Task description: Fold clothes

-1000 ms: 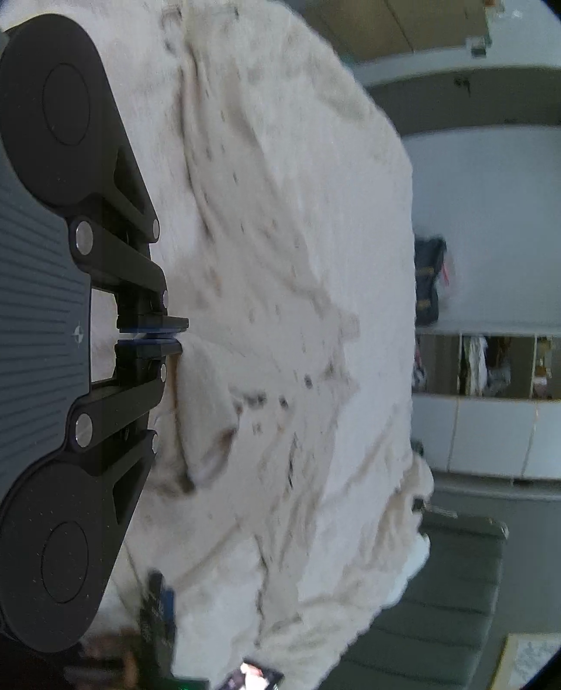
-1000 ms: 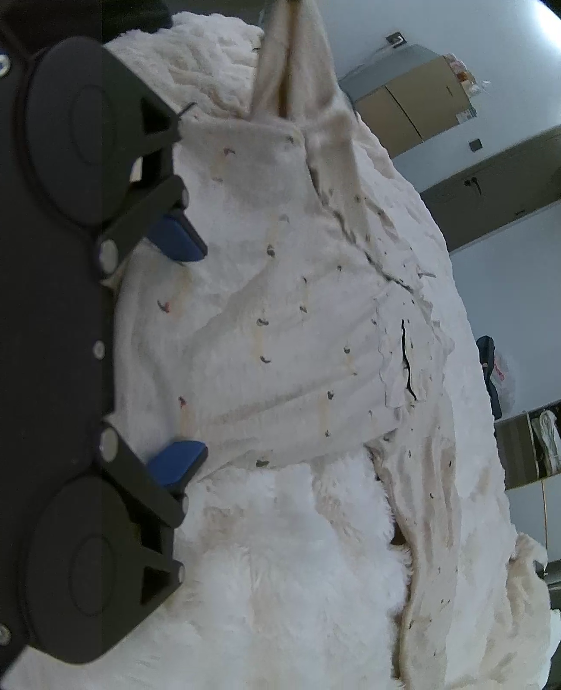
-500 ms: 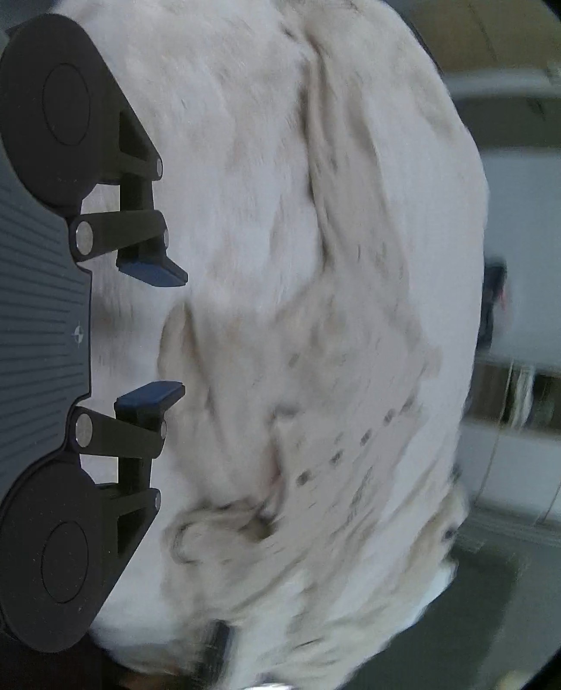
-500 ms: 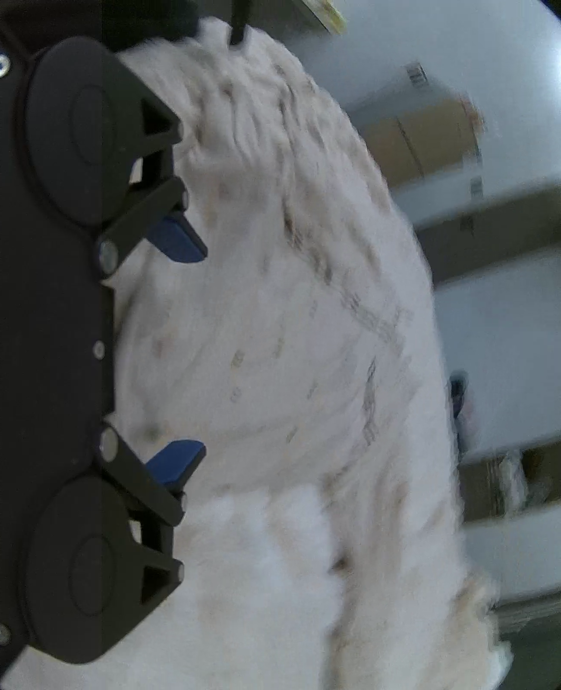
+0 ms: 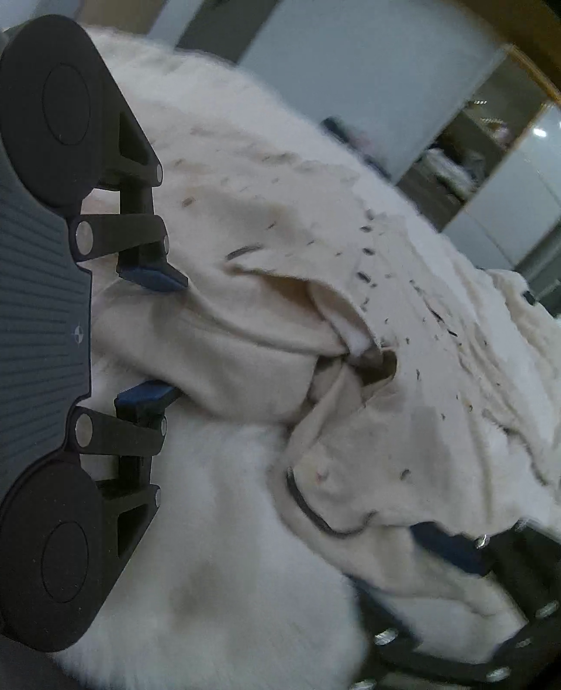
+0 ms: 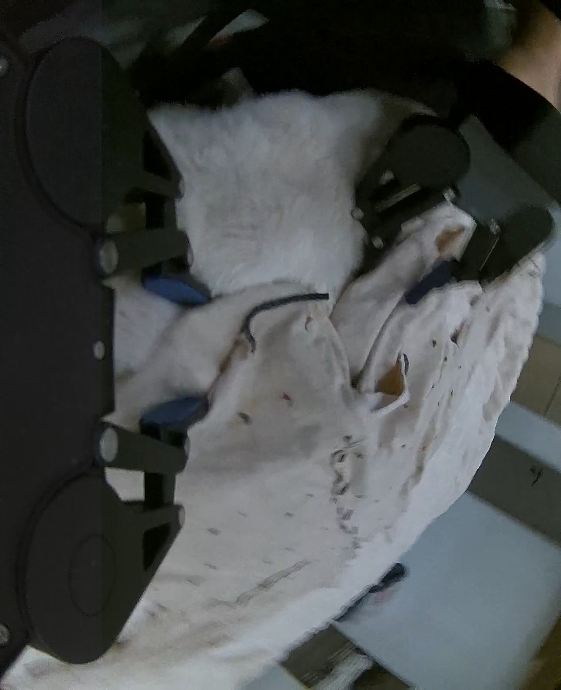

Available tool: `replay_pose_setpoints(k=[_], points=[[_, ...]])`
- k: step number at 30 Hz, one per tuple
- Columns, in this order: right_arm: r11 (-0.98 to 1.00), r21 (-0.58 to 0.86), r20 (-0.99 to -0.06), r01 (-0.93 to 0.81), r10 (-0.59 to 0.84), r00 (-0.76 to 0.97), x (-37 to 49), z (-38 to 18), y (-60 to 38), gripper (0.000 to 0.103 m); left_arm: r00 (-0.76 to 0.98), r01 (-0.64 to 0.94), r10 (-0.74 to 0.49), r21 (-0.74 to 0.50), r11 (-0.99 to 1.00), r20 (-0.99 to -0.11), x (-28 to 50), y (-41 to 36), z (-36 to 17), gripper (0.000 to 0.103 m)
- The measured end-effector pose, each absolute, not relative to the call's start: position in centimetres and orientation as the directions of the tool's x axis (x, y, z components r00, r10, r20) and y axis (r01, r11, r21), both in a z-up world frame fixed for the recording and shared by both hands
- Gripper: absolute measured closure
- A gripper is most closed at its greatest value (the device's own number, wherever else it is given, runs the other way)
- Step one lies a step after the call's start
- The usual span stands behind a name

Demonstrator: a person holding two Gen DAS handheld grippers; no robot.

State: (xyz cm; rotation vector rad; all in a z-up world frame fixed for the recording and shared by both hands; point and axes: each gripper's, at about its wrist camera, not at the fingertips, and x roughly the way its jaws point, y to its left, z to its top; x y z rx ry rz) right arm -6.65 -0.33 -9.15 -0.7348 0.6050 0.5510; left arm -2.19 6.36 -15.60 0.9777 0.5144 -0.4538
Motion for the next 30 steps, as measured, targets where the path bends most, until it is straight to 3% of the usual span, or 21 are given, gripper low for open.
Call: replay_pose_setpoints(k=[1, 3, 7, 11, 15, 18, 21, 23, 25, 27, 30], points=[[0.619, -0.45, -0.669, -0.644, 0.244, 0.702, -6.6, -8.6, -0.4, 0.099, 0.795, 0.577, -0.134, 0.668, 0.47, -0.592, -2.0, 6.3, -15.4, 0.099], [0.643, -0.423, -0.66, -0.638, 0.264, 0.704, -6.9, -6.8, -1.3, 0.1, 0.793, 0.588, -0.171, 0.662, 0.465, -0.585, -2.2, 6.8, -13.9, 0.101], [0.694, -0.36, -0.639, -0.623, 0.303, 0.707, -7.3, -3.8, -3.5, 0.1, 0.764, 0.623, -0.302, 0.531, 0.575, -0.57, -2.9, 11.3, -6.8, 0.102], [0.767, -0.203, -0.619, -0.609, 0.382, 0.687, -7.7, -0.7, -8.2, 0.099, 0.756, 0.62, -0.358, 0.424, 0.661, -0.548, -2.8, 16.1, -2.0, 0.102], [0.771, -0.107, -0.622, -0.628, 0.441, 0.647, -8.2, -0.2, -10.5, 0.099, 0.737, 0.627, -0.387, 0.348, 0.697, -0.553, -3.3, 18.9, 0.2, 0.102], [0.743, -0.139, -0.688, -0.654, 0.403, 0.604, -8.8, -0.9, -10.1, 0.097, 0.716, 0.644, -0.405, 0.314, 0.698, -0.568, -3.9, 19.2, -0.1, 0.1], [0.725, -0.193, -0.689, -0.661, 0.38, 0.617, -10.0, -1.0, -9.2, 0.088, 0.696, 0.675, -0.409, 0.344, 0.652, -0.59, -5.0, 17.0, -2.4, 0.095], [0.724, -0.171, -0.631, -0.668, 0.441, 0.639, -10.8, 0.1, -7.5, 0.073, 0.677, 0.702, -0.399, 0.379, 0.603, -0.618, -5.5, 14.6, -4.6, 0.091], [0.718, -0.167, -0.607, -0.676, 0.466, 0.644, -10.6, 0.4, -5.7, 0.063, 0.674, 0.711, -0.378, 0.42, 0.563, -0.634, -5.4, 12.2, -6.8, 0.079], [0.698, -0.189, -0.627, -0.691, 0.456, 0.632, -9.1, -0.6, -2.1, 0.063, 0.685, 0.706, -0.358, 0.456, 0.542, -0.635, -5.1, 10.5, -8.8, 0.068], [0.683, -0.22, -0.661, -0.696, 0.421, 0.622, -7.1, -2.8, 1.2, 0.066, 0.693, 0.704, -0.317, 0.514, 0.489, -0.647, -4.6, 8.8, -11.8, 0.063]])
